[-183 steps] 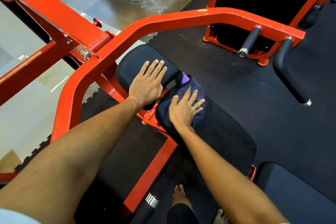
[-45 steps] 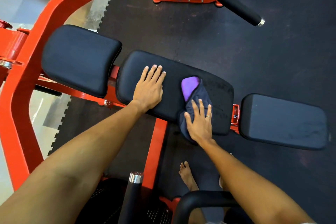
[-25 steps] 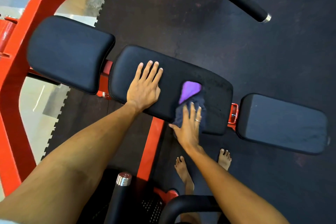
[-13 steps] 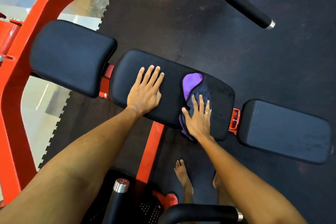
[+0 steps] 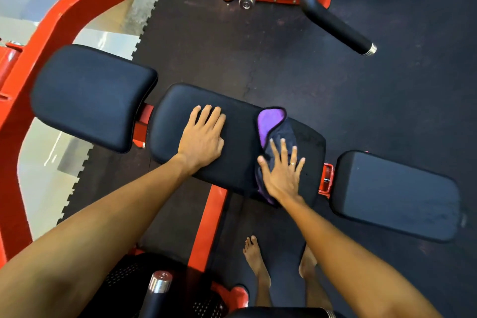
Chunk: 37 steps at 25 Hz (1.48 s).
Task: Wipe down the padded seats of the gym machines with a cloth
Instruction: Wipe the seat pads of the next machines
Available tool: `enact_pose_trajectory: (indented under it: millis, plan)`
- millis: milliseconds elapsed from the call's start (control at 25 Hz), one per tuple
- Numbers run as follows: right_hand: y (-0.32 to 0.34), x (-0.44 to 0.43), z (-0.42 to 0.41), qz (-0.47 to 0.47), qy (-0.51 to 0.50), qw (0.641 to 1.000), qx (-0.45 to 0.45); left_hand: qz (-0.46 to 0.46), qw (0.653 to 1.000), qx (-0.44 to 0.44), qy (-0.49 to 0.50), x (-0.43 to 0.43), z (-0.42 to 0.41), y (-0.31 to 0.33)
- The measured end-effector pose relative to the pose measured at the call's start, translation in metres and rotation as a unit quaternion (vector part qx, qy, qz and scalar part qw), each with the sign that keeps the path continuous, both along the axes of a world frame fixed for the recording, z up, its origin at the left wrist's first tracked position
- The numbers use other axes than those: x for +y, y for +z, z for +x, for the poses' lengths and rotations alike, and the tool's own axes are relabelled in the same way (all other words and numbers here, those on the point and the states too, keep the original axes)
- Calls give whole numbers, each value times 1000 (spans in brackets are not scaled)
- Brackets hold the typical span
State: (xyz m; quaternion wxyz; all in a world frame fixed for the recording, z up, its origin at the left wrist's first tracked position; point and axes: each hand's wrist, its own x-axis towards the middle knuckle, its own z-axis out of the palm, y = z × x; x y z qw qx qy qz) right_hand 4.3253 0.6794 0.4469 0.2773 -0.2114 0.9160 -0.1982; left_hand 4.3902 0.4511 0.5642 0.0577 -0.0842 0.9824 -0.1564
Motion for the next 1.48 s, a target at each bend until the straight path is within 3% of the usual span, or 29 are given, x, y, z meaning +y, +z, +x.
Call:
enact_pose_trajectory:
  millis: [200, 400, 520, 640, 760, 920, 1080, 1320, 1480]
  plan:
    - [14, -64, -74, -25, -63, 998, -14, 21, 1000, -15, -3, 3, -42, -17]
    - [21, -70, -33, -95, 37, 990, 95, -1, 1000, -12, 5, 5, -42, -29]
    - [-5, -25, -30, -78, 75, 990, 87, -1, 1000, -9, 4, 3, -45, -28]
    - [-26, -1, -54, -19, 12, 998, 50, -1, 1000, 1, 0, 4, -43, -29]
    - [-18, -35, -84, -1, -53, 998, 31, -4, 1000, 14, 2, 3, -46, -29]
    - [19, -103, -86, -88, -36, 994, 63, -8, 1000, 8, 2, 5, -47, -31]
    - [23, -106, -90, -143, -11, 982, 122, -17, 1000, 10, 2, 2, -47, -29]
    - [-26, -44, -123, -53, -161, 984, 55, -15, 999, 30, 0, 6, -45, -30]
    - [-5, -85, -111, -35, -209, 977, 10, -14, 999, 33, 0, 5, -47, -33]
